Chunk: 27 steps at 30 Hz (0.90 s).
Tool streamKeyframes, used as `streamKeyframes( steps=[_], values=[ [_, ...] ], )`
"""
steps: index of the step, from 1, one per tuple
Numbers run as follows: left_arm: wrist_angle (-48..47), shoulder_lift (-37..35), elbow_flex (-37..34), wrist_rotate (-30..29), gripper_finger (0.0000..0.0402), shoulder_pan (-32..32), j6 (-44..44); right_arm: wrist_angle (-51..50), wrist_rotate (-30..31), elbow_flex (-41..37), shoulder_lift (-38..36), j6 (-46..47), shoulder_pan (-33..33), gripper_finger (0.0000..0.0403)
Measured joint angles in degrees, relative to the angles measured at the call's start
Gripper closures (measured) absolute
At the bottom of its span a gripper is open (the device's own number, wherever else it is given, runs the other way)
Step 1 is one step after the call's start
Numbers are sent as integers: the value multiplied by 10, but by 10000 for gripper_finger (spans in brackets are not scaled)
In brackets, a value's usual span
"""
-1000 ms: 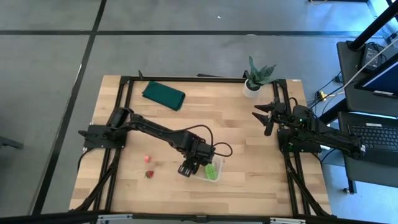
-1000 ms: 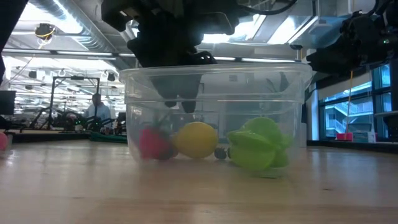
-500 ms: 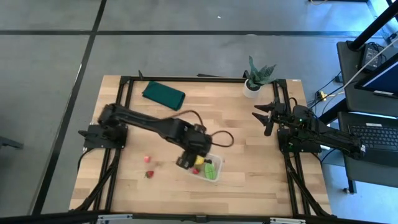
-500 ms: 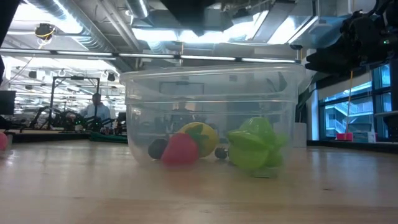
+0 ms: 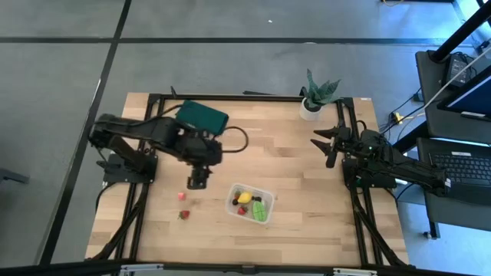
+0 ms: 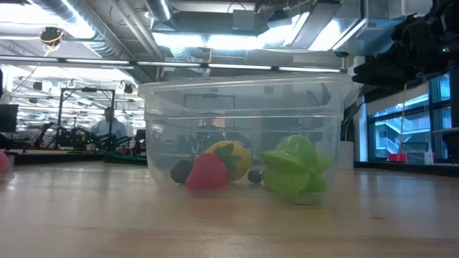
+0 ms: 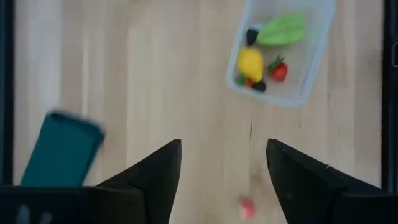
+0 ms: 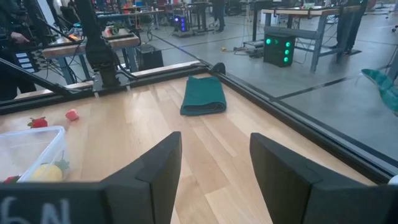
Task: Pick and placing Produce into tupperware
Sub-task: Put the peach into the transparent bin
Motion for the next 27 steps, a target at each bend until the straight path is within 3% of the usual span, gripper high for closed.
streamKeyframes(
  steps=[4, 13, 18, 27],
  values=[
    [-59, -10, 0, -27, 177, -31, -48, 1, 0, 0, 0, 1, 0, 210],
    [-50, -38, -28, -83, 175, -90, -97, 2, 0, 0, 0, 1, 0, 210],
    [-42, -125, -149, -81, 178, -94, -169, 1, 0, 0, 0, 1, 0, 210],
    [133, -253, -392, -53, 175, -116, -227, 2, 0, 0, 0, 1, 0, 210]
  ],
)
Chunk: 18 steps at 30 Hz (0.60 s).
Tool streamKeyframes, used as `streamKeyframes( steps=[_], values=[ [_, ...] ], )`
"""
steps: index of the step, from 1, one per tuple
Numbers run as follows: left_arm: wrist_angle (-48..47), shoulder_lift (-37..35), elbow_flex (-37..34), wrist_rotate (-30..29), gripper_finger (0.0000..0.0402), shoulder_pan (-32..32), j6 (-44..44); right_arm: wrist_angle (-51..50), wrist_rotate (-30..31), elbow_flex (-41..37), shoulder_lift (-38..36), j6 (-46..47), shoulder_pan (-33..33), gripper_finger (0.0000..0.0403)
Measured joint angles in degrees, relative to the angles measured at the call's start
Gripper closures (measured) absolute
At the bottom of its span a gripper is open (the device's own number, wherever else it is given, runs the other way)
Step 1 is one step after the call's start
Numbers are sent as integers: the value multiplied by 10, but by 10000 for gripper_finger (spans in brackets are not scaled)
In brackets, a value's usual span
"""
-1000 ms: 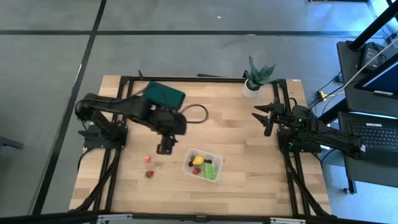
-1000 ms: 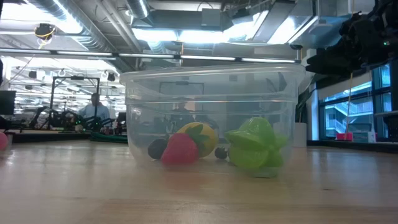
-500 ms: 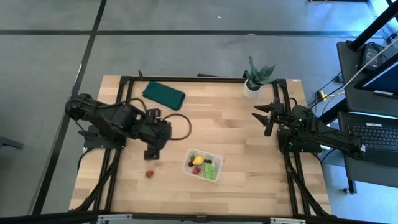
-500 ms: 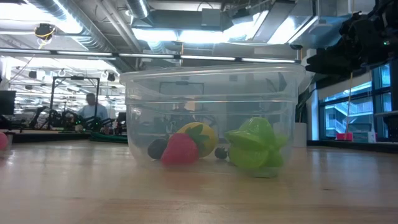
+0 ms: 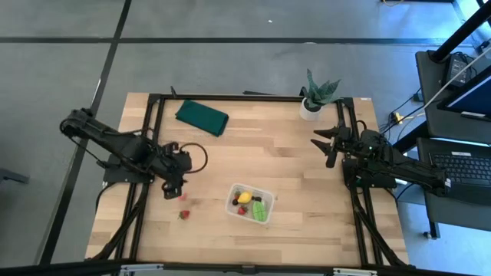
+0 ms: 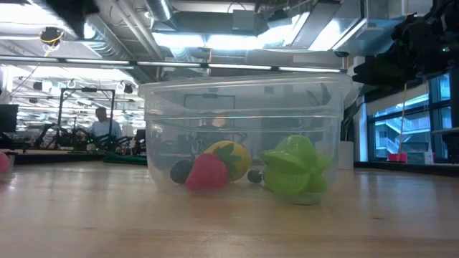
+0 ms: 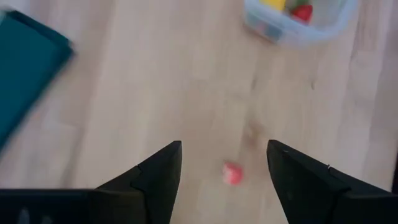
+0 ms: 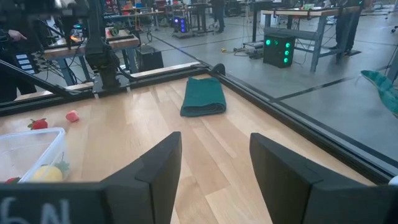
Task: Pick and placing Produce into tupperware
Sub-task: Put the peach into the transparent bin
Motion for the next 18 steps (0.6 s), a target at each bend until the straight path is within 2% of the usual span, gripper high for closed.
streamKeyframes(
  steps=[5, 9, 12, 18],
  values=[
    [50, -4, -105, 60, 179, 0, -17, 0, 0, 0, 0, 0, 0, 210],
    [122, -4, -175, 81, 176, -10, -19, 0, 0, 0, 0, 2, 0, 210],
    [164, -4, -209, 83, 175, -17, -35, 0, 0, 0, 0, 2, 0, 210],
    [183, -4, -247, 84, 179, -35, -56, 0, 0, 0, 0, 0, 0, 210]
  ],
)
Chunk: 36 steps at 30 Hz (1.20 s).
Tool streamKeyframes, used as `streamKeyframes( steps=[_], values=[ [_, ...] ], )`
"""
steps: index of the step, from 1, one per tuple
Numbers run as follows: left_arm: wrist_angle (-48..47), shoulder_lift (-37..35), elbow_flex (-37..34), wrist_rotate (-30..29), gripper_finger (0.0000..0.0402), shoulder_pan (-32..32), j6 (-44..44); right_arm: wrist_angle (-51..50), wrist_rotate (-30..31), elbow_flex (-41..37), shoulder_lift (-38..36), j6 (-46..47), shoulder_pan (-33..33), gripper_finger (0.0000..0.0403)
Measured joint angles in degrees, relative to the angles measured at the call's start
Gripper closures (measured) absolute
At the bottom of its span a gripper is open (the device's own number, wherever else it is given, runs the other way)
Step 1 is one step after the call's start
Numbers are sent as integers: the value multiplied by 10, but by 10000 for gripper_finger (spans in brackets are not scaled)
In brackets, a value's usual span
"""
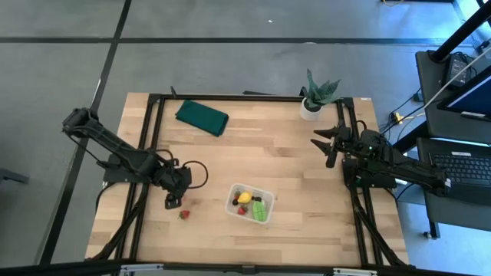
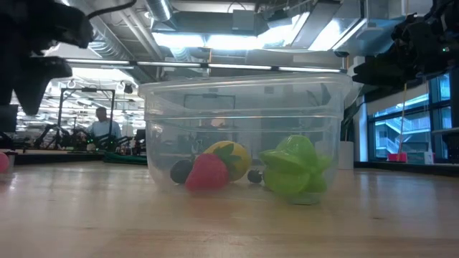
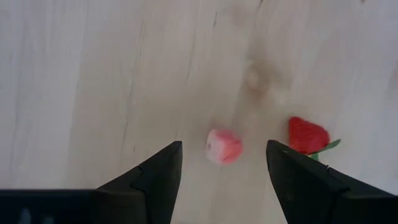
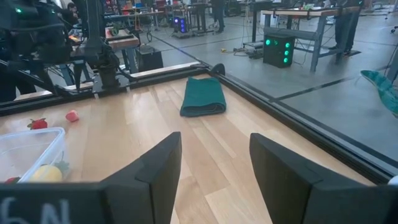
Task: Pick and placing Produce into tupperware
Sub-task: Put the peach into the transparent bin
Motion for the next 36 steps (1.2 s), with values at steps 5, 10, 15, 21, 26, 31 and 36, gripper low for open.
streamKeyframes(
  steps=[5, 10, 15, 21, 26, 31, 36],
  values=[
    [7, 0, -18, 0, 175, -10, -21, 0, 0, 0, 0, -4, 0, 210],
    [60, 0, -41, 0, 179, -18, -22, -2, 0, 0, 0, -13, 0, 210],
    [69, 1, -58, 2, 175, -22, -35, -2, 0, 0, 0, -13, 0, 210],
    [83, 1, -79, 24, 178, -22, -36, -2, 0, 0, 0, -13, 0, 210],
    [116, 1, -93, 28, 177, -22, -36, -1, 0, 0, 0, -15, 0, 210],
    [118, 20, -95, 28, 176, -22, -35, -1, 0, 0, 0, -15, 0, 210],
    [133, 66, -95, 29, 179, -22, -33, -2, 0, 0, 0, -15, 0, 210]
  ],
)
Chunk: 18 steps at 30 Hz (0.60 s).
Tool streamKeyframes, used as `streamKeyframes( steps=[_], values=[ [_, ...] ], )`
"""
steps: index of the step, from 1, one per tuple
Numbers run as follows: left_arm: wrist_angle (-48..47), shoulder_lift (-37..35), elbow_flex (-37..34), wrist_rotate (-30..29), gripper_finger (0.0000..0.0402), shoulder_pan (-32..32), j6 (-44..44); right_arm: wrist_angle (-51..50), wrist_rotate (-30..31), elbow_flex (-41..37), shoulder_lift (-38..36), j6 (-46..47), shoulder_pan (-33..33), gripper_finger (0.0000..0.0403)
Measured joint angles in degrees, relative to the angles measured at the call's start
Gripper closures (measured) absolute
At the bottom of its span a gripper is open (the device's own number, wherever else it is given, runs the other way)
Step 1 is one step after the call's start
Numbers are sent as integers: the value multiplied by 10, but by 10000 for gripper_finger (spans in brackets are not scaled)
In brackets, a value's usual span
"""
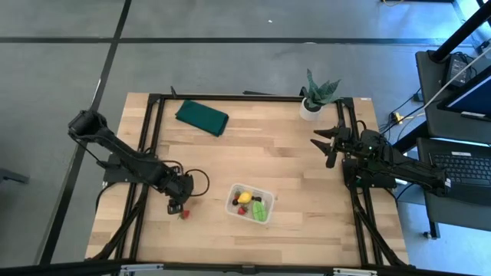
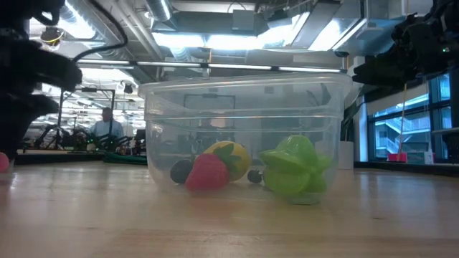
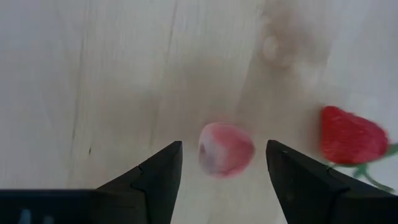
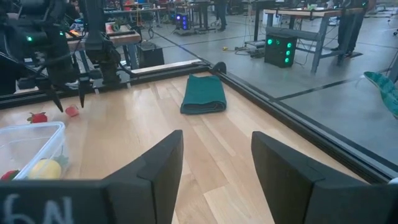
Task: Pick and placing Produce into tupperware
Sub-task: Put the peach into the transparent bin
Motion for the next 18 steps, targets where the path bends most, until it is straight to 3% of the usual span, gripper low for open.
streamKeyframes(
  steps=[7, 18],
  values=[
    [3, 51, 0, 1, 176, 0, 2, 0, 0, 0, 0, 0, 0, 210],
    [4, 57, 1, -3, 175, 0, -17, 0, 0, 0, 0, 0, 0, 210]
  ],
)
